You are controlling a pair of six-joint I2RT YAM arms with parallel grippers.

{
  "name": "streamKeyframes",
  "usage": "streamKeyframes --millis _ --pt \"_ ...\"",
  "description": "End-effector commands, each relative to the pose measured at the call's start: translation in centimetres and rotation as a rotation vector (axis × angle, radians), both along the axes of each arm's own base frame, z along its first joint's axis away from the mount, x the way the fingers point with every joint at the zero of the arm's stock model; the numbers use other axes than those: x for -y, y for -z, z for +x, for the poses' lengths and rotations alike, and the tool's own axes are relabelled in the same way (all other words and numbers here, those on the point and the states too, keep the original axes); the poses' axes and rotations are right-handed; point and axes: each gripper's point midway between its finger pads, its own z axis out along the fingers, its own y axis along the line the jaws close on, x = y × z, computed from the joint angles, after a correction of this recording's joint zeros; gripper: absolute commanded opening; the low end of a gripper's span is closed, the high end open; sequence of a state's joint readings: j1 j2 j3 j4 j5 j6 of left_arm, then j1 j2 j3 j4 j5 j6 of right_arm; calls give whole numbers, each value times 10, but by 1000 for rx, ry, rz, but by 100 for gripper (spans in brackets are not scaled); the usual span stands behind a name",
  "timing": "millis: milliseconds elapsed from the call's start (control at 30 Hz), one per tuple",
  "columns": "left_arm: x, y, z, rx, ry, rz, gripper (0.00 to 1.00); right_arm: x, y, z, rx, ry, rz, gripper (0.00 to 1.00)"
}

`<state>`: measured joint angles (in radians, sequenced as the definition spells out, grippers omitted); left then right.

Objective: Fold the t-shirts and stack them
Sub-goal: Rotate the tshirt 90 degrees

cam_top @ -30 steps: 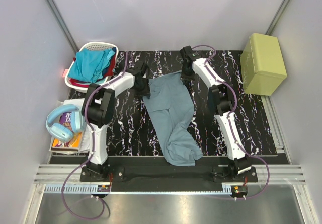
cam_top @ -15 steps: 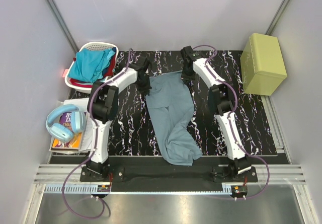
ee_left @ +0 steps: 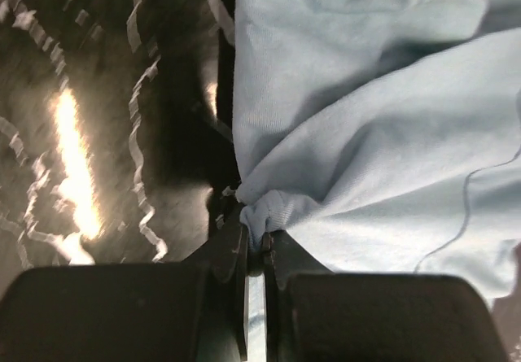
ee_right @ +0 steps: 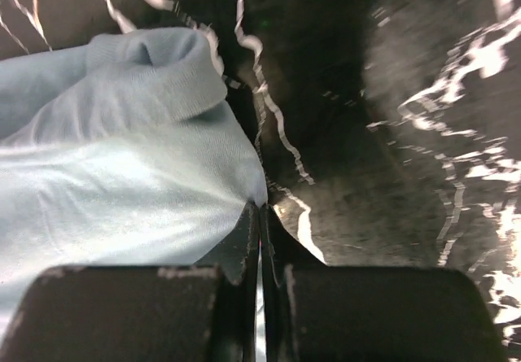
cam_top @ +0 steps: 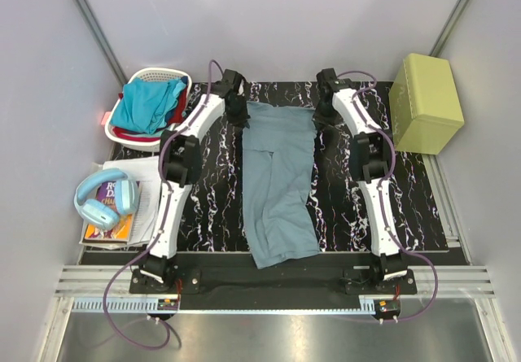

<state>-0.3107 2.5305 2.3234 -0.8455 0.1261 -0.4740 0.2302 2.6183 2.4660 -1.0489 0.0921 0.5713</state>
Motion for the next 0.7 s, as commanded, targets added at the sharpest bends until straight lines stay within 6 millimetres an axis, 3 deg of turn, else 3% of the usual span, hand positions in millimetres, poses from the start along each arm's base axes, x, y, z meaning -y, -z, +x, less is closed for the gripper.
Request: streamKeyframes --millis 0,167,233,300,333,367,400,433,467,500,567,600,633,667 --pt "-3 -13 20 36 -2 -49 6 25 -22 15 46 65 -12 0" --pt "-1 2 23 18 6 -60 11 35 -21 31 74 95 33 0" --pt "-1 5 20 6 17 -72 31 34 -22 34 78 85 72 0" --pt "-2 -2 17 11 19 -64 43 30 -24 33 78 59 84 13" --pt "-4 -6 16 17 11 -52 56 29 -33 32 89 52 87 22" --pt "-7 -32 17 61 3 -49 67 27 -39 32 100 38 74 37" --pt "-14 -36 14 66 -17 -16 79 23 -48 31 117 24 66 46" --pt "-16 -48 14 96 -27 -7 99 20 -66 31 149 15 57 55" --pt "-19 -64 14 134 -36 -3 99 18 -75 30 165 6 51 67" --pt "-25 -89 12 196 -53 12 99 10 -85 28 183 -9 47 71" --pt "-29 -115 6 252 -73 33 99 7 -113 24 229 -18 24 78" --pt "-29 -133 -1 278 -71 26 99 -3 -114 17 224 -35 21 79" --pt "-25 -138 -7 282 -62 22 99 -4 -131 13 251 -37 14 79" --pt "-25 -143 -11 284 -63 19 99 -10 -136 9 254 -53 10 79"
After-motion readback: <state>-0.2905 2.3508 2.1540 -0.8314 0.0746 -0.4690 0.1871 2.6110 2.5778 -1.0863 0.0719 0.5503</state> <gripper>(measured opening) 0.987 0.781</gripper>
